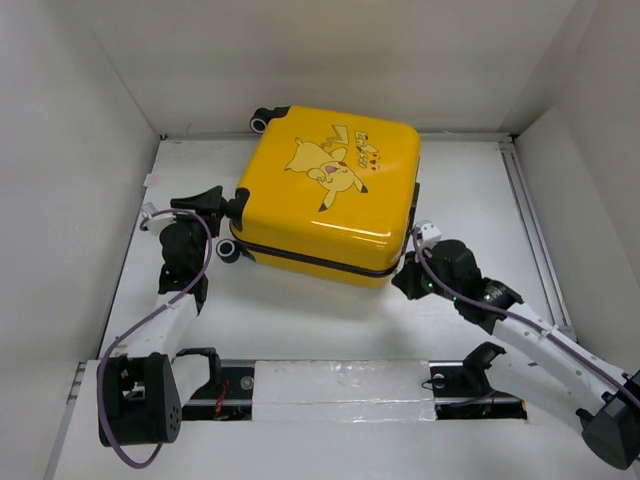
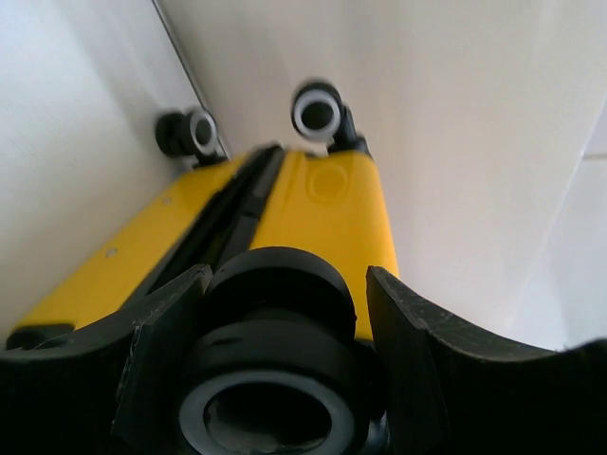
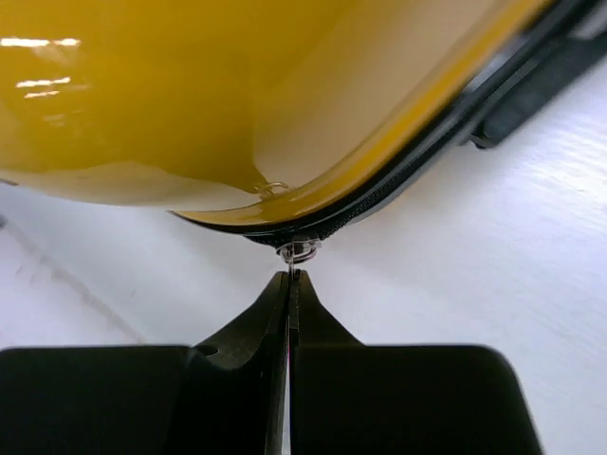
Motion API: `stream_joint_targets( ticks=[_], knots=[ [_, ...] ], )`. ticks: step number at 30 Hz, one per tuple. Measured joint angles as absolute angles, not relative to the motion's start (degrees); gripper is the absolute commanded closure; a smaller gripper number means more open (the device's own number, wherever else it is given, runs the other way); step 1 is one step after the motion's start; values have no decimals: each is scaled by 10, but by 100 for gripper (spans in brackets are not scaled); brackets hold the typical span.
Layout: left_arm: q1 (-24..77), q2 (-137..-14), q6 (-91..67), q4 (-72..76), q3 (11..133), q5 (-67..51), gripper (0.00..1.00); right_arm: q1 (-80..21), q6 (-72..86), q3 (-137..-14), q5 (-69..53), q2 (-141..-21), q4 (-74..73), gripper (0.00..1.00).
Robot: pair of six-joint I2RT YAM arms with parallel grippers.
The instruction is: Pack the luggage
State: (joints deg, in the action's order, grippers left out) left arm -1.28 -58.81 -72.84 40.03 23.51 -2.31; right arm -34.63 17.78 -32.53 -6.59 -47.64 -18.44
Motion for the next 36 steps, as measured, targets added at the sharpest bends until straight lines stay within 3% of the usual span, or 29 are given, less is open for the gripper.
stream_joint_targets(
  ticks=[7,16,20,24,28,33,36],
  knots=[
    [-17,-585,-710,406,223,41,100,-442,179,-324,-114,-483,-198,100],
    [68,-547,-694,418,209,134,100,-290,199,-409,-161,-566,-274,100],
    [87,-523,-696,421,182,118,100,-285,203,-391,-91,-546,-250,100],
    [86,-519,-688,412,168,117,100,-412,227,-310,-46,-490,-157,100],
    [94,-518,-686,418,152,139,100,-496,228,-320,31,-488,-177,100],
    [155,-506,-685,429,146,202,100,-448,197,-427,70,-576,-279,100],
    [228,-496,-684,444,146,244,100,-447,182,-446,103,-625,-229,100]
  ],
)
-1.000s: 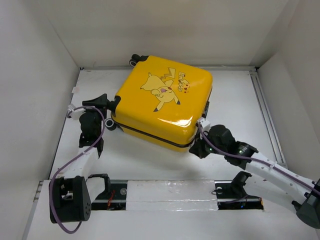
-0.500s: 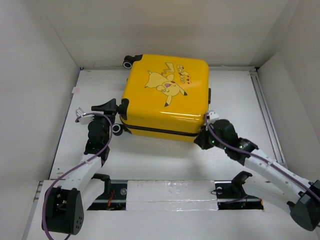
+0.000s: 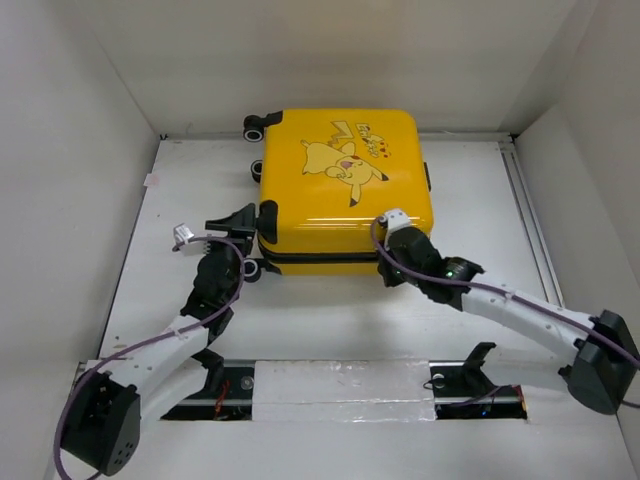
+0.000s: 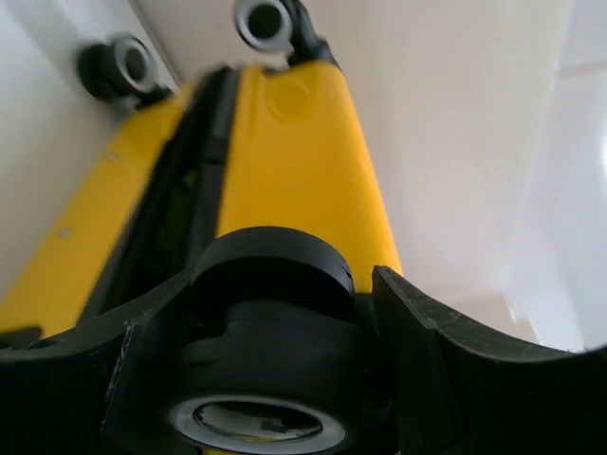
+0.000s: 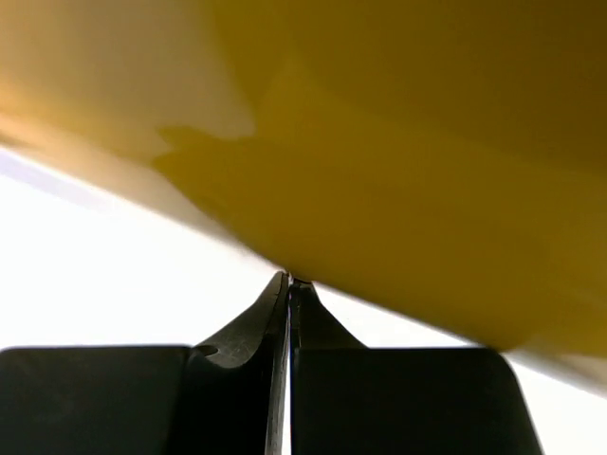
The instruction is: Pack the luggage
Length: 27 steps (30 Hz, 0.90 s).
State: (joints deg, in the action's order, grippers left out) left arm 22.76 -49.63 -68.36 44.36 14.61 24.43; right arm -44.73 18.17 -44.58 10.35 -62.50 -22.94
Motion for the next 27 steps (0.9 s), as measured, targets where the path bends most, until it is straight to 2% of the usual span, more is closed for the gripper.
stream_joint_targets(
  ticks=[8,15,20,21,23,24,25,27],
  knots=[
    [397,-491,-680,421,146,260,100,-563,181,-441,118,-730,-49,100],
    [544,-550,-667,427,178,293,100,-615,176,-439,73,-730,-36,100],
    [586,-602,-641,432,210,329,100,-616,186,-379,94,-697,13,100],
    [590,-608,-631,425,218,330,89,-617,192,-368,101,-690,23,100],
    [599,-612,-605,390,241,331,51,-619,204,-349,118,-672,30,100],
    [604,-612,-584,366,255,333,13,-620,208,-341,126,-663,30,100],
    [610,-610,-563,343,270,333,1,-622,213,-335,132,-652,28,100],
    [624,-603,-528,303,297,335,1,-623,224,-323,139,-630,26,100]
  ],
)
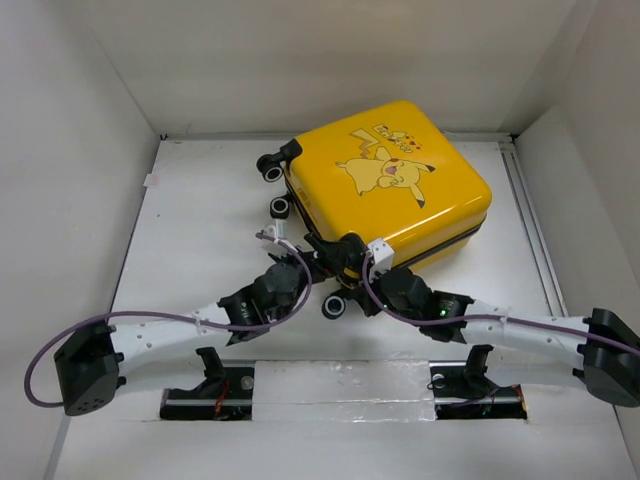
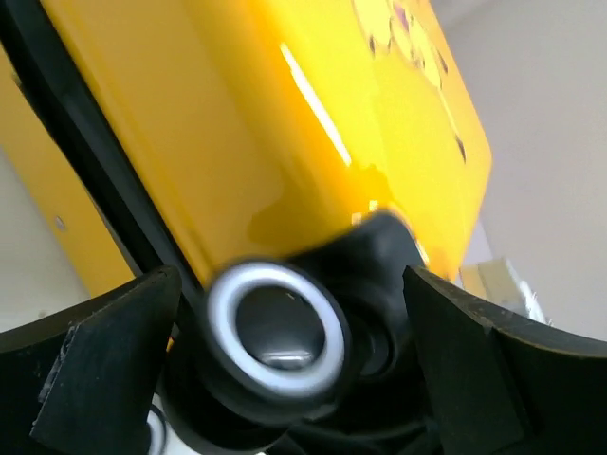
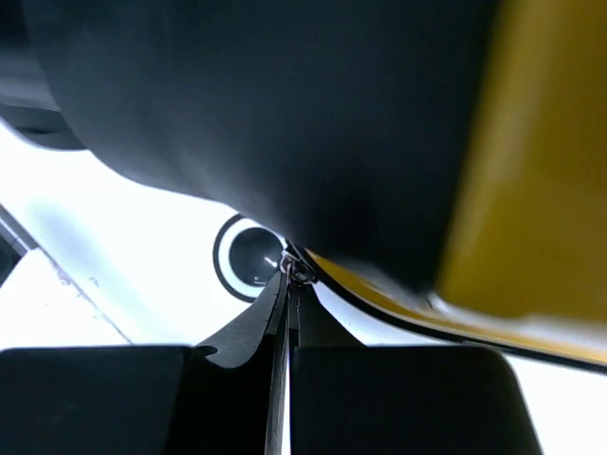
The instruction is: Pack the luggage
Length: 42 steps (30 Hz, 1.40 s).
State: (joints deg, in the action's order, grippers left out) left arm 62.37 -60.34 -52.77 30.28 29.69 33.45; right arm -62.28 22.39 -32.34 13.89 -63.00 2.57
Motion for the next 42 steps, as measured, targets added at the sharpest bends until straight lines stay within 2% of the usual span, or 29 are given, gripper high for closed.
stream_joint_targets(
  ticks=[3,8,11,14,21,29,36,40,42],
  knots=[
    [582,-573,-505,273,307,326,1,-623,233,-303,140,-601,22,100],
    [308,-552,-516,288,312,243,1,-623,242,-291,137,-582,19,100],
    [157,-613,-551,309,342,136,2,-623,244,-284,135,-571,16,100],
    [79,-706,-585,347,373,45,2,-623,247,-279,135,-564,16,100],
    [63,-870,-657,430,413,-110,6,-623,249,-272,132,-558,21,100],
    [63,-925,-715,536,428,-154,12,-623,251,-266,131,-557,30,100],
    [63,-987,-756,580,470,-158,31,-623,254,-262,130,-555,36,100],
    [63,-1013,-773,585,481,-158,34,-623,255,-262,130,-554,36,100],
    [63,-1023,-782,591,486,-157,40,-623,255,-262,130,-554,35,100]
  ],
)
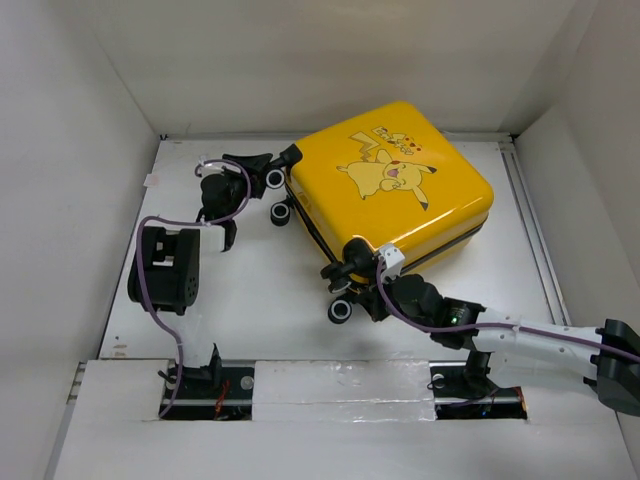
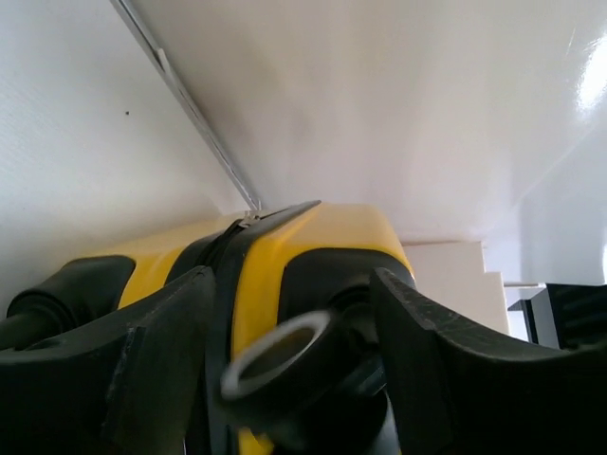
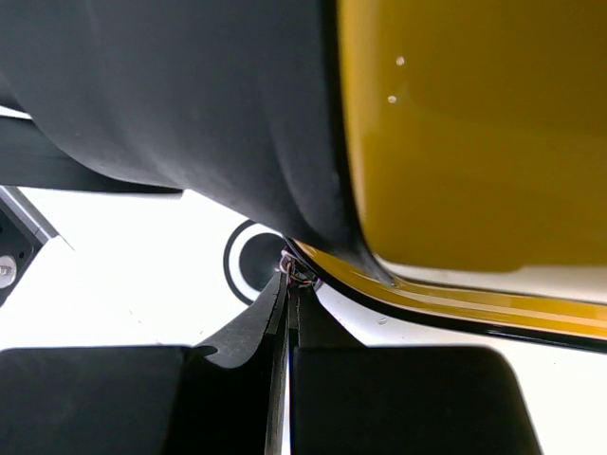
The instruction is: Pack the luggage
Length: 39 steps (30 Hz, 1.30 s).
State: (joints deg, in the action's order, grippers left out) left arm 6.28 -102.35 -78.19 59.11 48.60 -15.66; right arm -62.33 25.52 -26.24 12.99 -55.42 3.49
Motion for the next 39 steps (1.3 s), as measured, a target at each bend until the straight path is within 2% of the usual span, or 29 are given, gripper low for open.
stream_joint_targets(
  ticks=[4,5,8,15,17,18,19,22,23,27,33,37,38,39],
  knots=[
    [63,-1035,-790,603,497,-153,70,-623,255,-262,130,-553,34,100],
    [62,-1039,-790,604,501,-151,81,-623,256,-262,131,-552,34,100],
    [60,-1049,-794,610,510,-151,100,-623,258,-261,131,-552,34,100],
    [60,-1056,-794,613,521,-147,100,-623,258,-260,131,-548,30,100],
    [60,-1056,-794,614,521,-150,84,-623,258,-260,131,-546,29,100],
    [60,-1056,-792,615,521,-152,57,-623,258,-260,131,-546,28,100],
    [60,-1056,-788,615,520,-154,44,-623,258,-260,131,-546,28,100],
    [60,-1055,-788,622,507,-161,18,-623,257,-260,131,-546,28,100],
    [60,-1055,-787,626,501,-163,15,-623,257,-260,131,-546,28,100],
    [59,-1055,-788,653,477,-167,16,-623,257,-260,131,-546,27,100],
    [56,-1057,-809,706,467,-183,34,-623,257,-260,131,-545,27,100],
    [57,-1065,-826,722,467,-187,37,-623,257,-260,131,-544,25,100],
    [57,-1067,-829,723,467,-188,45,-623,257,-260,131,-544,25,100],
    [56,-1070,-834,723,467,-188,48,-623,257,-260,131,-544,25,100]
  ],
)
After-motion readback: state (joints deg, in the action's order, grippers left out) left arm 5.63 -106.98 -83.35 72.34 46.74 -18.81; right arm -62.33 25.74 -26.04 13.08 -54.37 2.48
